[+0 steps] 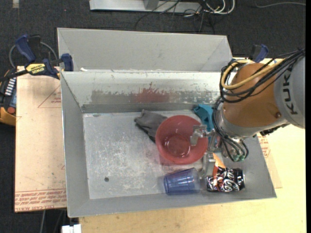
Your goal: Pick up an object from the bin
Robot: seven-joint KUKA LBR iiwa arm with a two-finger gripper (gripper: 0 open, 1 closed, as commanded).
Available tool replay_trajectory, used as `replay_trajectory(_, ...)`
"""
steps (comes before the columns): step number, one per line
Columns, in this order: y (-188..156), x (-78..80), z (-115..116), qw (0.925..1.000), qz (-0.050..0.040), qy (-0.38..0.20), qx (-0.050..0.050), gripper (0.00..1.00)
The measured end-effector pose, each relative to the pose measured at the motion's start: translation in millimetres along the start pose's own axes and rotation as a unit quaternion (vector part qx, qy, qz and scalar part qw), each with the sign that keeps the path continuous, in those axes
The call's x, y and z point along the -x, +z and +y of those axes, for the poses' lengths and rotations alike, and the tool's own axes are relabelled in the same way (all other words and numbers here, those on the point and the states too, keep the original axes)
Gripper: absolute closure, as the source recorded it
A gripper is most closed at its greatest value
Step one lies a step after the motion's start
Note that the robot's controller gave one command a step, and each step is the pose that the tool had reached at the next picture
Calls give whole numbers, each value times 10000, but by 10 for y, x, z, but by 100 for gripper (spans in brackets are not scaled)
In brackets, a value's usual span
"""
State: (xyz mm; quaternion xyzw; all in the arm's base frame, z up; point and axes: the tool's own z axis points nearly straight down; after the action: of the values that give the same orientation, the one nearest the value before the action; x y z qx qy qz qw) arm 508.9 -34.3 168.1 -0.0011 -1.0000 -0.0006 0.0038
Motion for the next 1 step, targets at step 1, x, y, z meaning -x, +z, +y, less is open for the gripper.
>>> replay_trajectory(1, -43, 16, 3, 10000, -39, -12, -3, 0)
